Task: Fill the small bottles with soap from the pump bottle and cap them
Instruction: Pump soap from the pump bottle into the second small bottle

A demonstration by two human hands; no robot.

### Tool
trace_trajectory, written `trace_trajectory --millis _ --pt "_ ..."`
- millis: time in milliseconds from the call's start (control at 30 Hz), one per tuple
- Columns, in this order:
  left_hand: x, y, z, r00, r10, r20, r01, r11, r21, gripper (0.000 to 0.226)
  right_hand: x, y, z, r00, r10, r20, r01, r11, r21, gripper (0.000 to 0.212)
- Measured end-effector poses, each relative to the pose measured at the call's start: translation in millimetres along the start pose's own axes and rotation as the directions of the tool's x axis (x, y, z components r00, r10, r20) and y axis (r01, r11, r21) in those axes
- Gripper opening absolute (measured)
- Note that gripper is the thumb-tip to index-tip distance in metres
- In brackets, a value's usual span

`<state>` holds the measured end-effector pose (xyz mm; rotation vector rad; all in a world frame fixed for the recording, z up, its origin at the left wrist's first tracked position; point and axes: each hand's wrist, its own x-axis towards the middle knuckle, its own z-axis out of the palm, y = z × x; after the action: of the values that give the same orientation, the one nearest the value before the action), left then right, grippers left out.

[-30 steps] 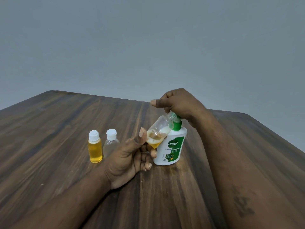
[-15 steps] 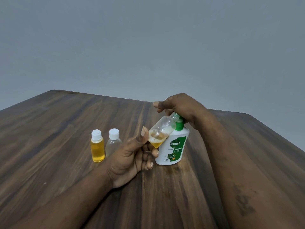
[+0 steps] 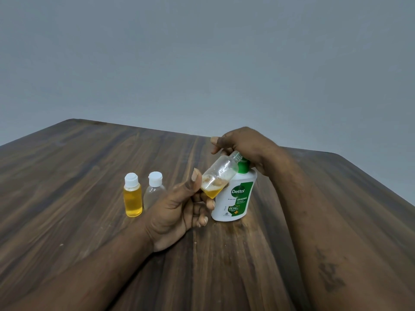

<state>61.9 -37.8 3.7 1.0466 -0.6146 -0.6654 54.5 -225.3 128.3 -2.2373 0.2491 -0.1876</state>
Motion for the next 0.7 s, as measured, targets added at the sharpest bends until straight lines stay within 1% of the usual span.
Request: trace_trajectory --millis 33,100,233,300,367,433,467,567,633,700 --pt "-0.1 0.3 -0.5 1.000 0.002 -0.004 -0.002 1.000 -0.002 0.140 0.1 2.1 0.6 1.000 0.020 0.012 -0.020 0.999 0.041 0.035" --pt "-0.2 0.5 -1.0 1.000 0.004 -0.006 -0.004 1.000 0.002 0.139 0.5 3.8 0.9 0.999 0.026 0.039 -0.028 0.998 0.064 0.038" --pt "1.6 -0.1 0.0 1.000 -0.004 0.002 0.004 1.000 -0.002 0.125 -0.7 -1.4 -7.1 0.998 -0.022 0.061 0.018 0.998 0.054 0.047" --pt "1.7 -1.1 0.0 1.000 -0.013 0.002 0.013 1.000 -0.012 0.119 -2.5 -4.7 -10.1 0.997 -0.058 0.053 0.053 0.993 0.101 0.053" --pt "1.7 -2.3 -1.0 1.000 -0.014 0.009 0.014 1.000 -0.014 0.115 -2.8 -5.8 -11.2 0.997 -0.075 0.002 0.074 0.985 0.153 0.056" --pt "1.9 -3.0 -1.6 1.000 -0.004 0.018 0.004 1.000 -0.004 0.116 0.5 -2.4 -10.1 0.996 -0.067 -0.063 0.077 0.984 0.160 0.051" --pt "1.9 -3.0 -1.6 1.000 0.002 0.017 -0.001 1.000 -0.002 0.118 2.3 0.1 -9.0 0.996 -0.055 -0.072 0.066 0.985 0.158 0.047" --pt "0.7 -2.0 -1.2 1.000 0.018 0.004 -0.018 1.000 -0.009 0.124 3.7 3.7 -4.8 0.999 -0.033 -0.003 0.033 0.992 0.126 0.035" --pt "0.6 -2.4 -1.7 1.000 0.021 -0.018 -0.021 1.000 -0.010 0.128 1.9 4.1 0.2 0.999 -0.001 0.044 -0.004 0.992 0.127 0.030" --pt "0.6 -1.9 -1.6 0.999 0.024 -0.025 -0.025 0.999 -0.020 0.132 1.0 4.5 1.5 0.998 0.027 0.051 -0.032 0.994 0.109 0.027"
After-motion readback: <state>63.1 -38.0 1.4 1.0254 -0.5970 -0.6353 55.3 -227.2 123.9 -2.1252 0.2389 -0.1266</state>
